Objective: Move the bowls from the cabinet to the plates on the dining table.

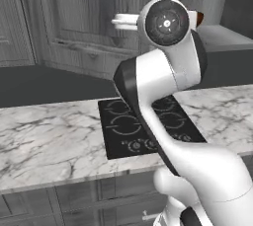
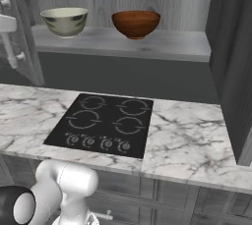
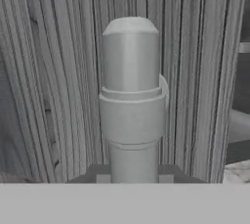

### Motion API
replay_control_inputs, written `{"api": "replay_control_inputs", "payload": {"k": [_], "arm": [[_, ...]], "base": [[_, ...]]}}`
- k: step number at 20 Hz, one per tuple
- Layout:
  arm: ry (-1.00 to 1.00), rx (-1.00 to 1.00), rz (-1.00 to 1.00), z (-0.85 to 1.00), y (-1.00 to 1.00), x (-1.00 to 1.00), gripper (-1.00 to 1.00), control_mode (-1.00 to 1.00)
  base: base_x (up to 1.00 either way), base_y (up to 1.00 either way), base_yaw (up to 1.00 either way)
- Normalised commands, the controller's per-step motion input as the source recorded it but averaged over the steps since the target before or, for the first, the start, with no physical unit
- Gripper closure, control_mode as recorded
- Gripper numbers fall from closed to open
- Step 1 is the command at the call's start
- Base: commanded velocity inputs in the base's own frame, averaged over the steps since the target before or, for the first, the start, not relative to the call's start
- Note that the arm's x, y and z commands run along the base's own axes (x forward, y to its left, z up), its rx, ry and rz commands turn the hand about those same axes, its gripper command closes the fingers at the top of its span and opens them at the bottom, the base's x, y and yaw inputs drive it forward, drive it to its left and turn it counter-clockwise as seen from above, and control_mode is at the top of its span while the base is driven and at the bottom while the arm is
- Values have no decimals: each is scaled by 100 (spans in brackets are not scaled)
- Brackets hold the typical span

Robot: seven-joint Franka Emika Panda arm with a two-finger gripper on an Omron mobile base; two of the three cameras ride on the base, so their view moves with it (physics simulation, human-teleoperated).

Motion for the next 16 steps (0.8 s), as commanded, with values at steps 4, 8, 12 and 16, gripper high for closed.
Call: {"api": "replay_control_inputs", "payload": {"k": [4,8,12,16], "arm": [[-14,0,-8,-21,86,-97,100,-100],[-8,0,-9,-9,89,-76,100,-100],[0,2,-7,8,63,-16,100,-100],[0,2,-4,10,23,1,-100,-100]], "base": [[0,0,0],[0,0,0],[0,0,0],[0,0,0]]}}
